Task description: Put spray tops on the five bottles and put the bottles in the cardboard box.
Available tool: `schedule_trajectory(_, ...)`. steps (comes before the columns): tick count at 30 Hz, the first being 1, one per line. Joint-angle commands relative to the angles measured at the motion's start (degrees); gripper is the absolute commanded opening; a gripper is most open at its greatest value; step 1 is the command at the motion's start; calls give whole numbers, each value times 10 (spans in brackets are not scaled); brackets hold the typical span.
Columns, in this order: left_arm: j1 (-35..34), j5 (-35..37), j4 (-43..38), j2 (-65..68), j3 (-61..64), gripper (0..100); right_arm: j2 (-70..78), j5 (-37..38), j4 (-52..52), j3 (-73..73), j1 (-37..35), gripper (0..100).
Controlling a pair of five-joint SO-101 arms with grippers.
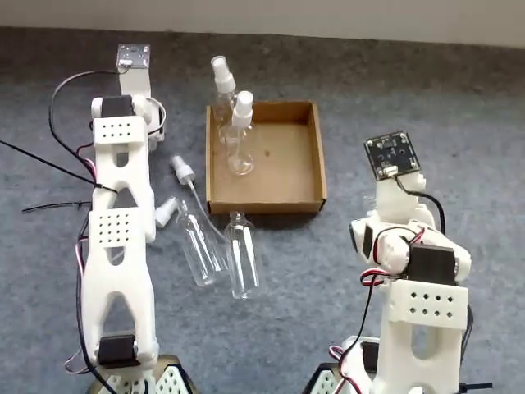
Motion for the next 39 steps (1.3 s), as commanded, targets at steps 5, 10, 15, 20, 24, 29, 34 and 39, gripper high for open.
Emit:
schedule_trajectory(5,-10,2,94,-51,-80,115,-11,-6,-7,-5,-3,4)
schedule_trajectory(10,-33,-2,139,-201,-73,115,-12,-6,-8,-7,-4,5)
schedule_trajectory(15,-43,-26,174,-364,-66,115,-12,-3,-11,-11,-4,7)
schedule_trajectory(20,-41,-92,175,-424,88,120,-12,-3,-7,-8,0,7)
schedule_trajectory(24,-41,-100,136,-424,271,120,-12,-3,-7,-6,-3,7)
schedule_trajectory(29,-37,-100,13,-423,380,140,-12,-3,-7,-6,-3,7)
schedule_trajectory(34,-10,-134,-29,-403,404,191,-12,-3,-7,-5,-3,7)
schedule_trajectory(39,-4,-138,-55,-332,366,175,-12,-3,-7,-5,-3,7)
